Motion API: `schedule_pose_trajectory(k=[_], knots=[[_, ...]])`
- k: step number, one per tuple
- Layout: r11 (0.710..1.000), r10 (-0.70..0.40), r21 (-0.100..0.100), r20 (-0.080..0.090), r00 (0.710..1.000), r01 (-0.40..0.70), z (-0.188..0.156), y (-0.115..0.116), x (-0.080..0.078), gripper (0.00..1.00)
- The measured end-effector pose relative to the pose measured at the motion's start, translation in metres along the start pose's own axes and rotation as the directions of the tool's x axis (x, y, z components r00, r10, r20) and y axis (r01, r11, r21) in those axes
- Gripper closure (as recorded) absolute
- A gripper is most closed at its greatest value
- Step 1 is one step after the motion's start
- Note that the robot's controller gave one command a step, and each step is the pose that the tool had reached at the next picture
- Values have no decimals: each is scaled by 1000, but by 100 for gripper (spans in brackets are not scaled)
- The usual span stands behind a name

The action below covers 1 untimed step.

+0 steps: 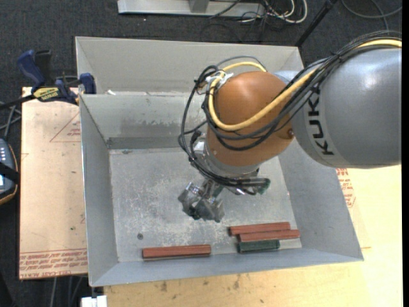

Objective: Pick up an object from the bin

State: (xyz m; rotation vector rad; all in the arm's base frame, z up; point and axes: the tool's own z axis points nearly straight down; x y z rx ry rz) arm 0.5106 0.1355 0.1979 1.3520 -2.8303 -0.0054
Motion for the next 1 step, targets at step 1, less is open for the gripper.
schedule_pose_trajectory(k=[1], knots=[[1000,-18,4,5,1000,18,-47,4,8,100]])
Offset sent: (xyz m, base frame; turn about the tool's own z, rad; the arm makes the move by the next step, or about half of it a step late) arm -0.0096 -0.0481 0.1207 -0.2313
